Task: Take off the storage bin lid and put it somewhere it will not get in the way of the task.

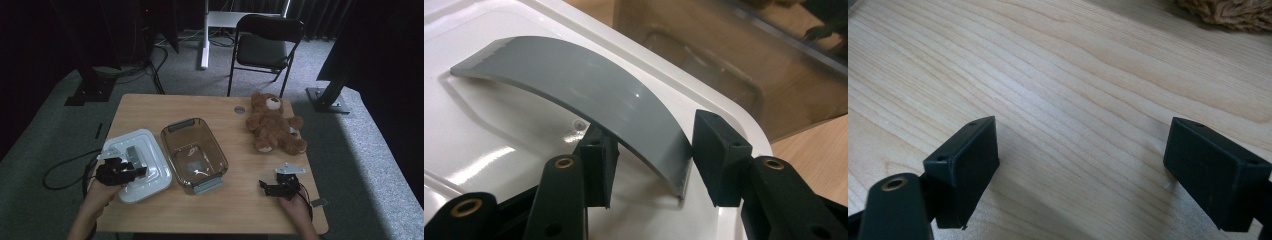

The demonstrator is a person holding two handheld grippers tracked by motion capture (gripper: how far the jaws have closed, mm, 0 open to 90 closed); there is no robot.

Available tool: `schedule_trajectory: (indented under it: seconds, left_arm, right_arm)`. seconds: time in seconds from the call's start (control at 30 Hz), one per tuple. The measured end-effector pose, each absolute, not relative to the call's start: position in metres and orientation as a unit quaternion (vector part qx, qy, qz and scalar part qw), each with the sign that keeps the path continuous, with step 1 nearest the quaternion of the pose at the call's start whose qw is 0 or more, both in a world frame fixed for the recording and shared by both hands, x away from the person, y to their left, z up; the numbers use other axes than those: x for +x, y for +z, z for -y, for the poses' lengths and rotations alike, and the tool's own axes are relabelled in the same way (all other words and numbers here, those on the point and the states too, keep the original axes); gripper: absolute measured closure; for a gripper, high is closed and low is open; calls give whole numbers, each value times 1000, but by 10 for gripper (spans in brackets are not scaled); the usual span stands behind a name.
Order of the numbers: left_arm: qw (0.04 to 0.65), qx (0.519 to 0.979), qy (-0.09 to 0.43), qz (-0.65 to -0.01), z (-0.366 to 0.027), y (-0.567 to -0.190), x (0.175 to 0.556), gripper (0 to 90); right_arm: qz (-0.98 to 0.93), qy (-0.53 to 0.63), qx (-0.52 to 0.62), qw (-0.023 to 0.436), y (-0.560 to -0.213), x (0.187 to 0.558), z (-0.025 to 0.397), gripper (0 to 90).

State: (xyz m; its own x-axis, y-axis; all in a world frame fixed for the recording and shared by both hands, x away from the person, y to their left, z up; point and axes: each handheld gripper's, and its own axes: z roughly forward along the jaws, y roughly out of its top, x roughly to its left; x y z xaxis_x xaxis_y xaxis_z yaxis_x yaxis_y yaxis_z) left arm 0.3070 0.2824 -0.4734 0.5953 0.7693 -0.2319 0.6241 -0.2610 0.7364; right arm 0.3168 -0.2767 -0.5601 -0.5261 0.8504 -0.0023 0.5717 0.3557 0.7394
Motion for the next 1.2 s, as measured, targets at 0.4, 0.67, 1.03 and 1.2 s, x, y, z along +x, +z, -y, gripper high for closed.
schedule_trajectory:
  seconds: [0.4,0.67,1.03,1.2]
  left_arm:
    - [406,800,59,-438,-276,-507,324,553]
    - [397,807,46,-435,-270,-523,334,552]
    - [379,813,50,-440,-270,-532,336,340]
    - [375,815,71,-436,-266,-531,333,213]
  right_arm:
    - [-799,353,445,198,-560,317,277,136]
    - [-799,353,445,197,-560,317,277,136]
    - [-799,353,445,197,-560,317,277,136]
    - [-799,353,445,198,-560,317,277,136]
